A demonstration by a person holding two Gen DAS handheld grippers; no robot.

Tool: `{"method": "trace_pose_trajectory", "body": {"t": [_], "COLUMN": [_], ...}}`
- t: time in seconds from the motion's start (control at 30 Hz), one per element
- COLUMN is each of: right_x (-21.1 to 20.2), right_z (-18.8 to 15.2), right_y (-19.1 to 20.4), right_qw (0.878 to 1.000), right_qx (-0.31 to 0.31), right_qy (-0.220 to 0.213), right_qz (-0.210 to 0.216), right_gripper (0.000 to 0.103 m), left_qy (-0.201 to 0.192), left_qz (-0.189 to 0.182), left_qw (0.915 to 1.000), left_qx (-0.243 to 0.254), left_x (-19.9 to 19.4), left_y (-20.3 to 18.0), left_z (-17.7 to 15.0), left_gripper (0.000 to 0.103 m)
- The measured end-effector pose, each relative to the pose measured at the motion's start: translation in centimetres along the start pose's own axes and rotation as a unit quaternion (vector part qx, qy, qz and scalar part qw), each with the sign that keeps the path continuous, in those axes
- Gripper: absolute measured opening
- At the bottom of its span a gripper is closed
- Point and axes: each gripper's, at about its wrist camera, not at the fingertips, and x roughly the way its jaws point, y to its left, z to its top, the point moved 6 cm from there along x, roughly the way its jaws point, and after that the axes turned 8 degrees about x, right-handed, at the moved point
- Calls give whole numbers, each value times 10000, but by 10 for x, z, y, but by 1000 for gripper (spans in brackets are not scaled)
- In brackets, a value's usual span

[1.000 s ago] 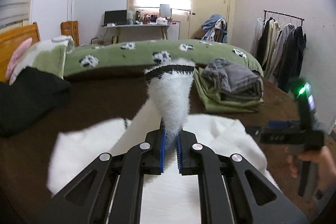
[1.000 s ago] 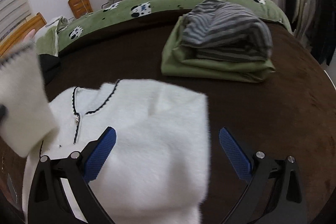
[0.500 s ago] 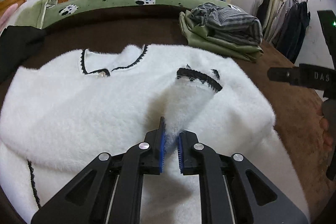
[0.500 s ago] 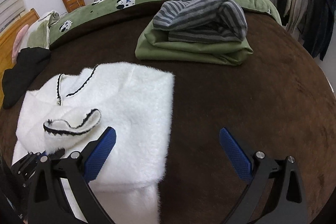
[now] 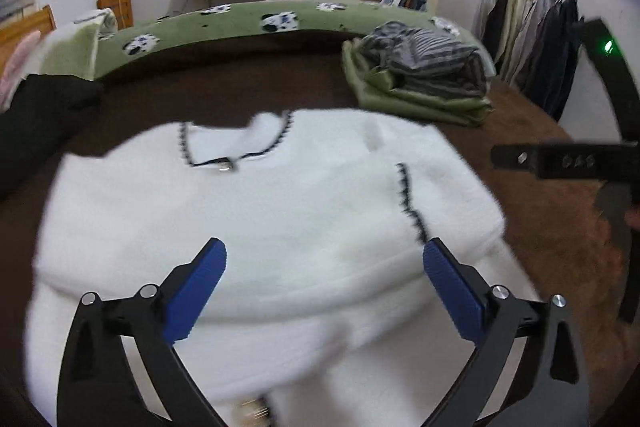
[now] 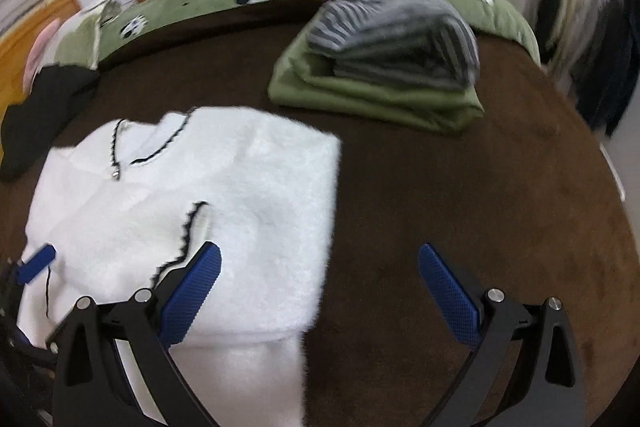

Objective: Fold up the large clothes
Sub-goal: 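Bring both tools down to the cardigan hem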

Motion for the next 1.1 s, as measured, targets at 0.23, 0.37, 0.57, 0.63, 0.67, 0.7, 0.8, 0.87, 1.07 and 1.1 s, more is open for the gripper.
{"method": "trace_pose_trajectory", "body": {"t": [0.23, 0.37, 0.57, 0.63, 0.67, 0.7, 0.8, 0.87, 1.07, 1.1], "right_x": [3, 18, 55, 70, 75, 81, 85, 86, 85, 85], "right_z": [-5, -16, -42, -51, -55, -58, -60, -62, -63, -63], "right_y": [78, 120, 154, 156, 154, 152, 147, 148, 146, 146], "right_qw": [9955, 9902, 9844, 9846, 9854, 9870, 9893, 9899, 9906, 9905], "right_qx": [-902, -1311, -1696, -1666, -1604, -1498, -1384, -1360, -1303, -1307], "right_qy": [65, 151, 344, 460, 505, 483, 234, 93, -79, -79], "right_qz": [298, 448, 319, 252, 268, 314, 397, 382, 412, 411], "right_gripper": [97, 97, 97, 97, 97, 97, 97, 97, 97, 97], "left_qy": [472, 789, 960, 992, 1012, 1029, 1022, 1046, 850, 851], "left_qz": [360, 473, 514, 384, 318, 278, 198, 184, 276, 284], "left_qw": [9982, 9953, 9910, 9902, 9899, 9898, 9903, 9907, 9928, 9928], "left_qx": [-117, -297, -772, -899, -936, -949, -917, -852, -802, -794], "left_x": [-5, 3, 23, 32, 36, 39, 45, 48, 49, 49], "left_y": [74, 121, 172, 178, 180, 180, 180, 179, 178, 178], "left_z": [-11, -28, -53, -61, -65, -68, -72, -73, -76, -76], "left_gripper": [96, 96, 96, 96, 97, 97, 97, 97, 98, 98]}}
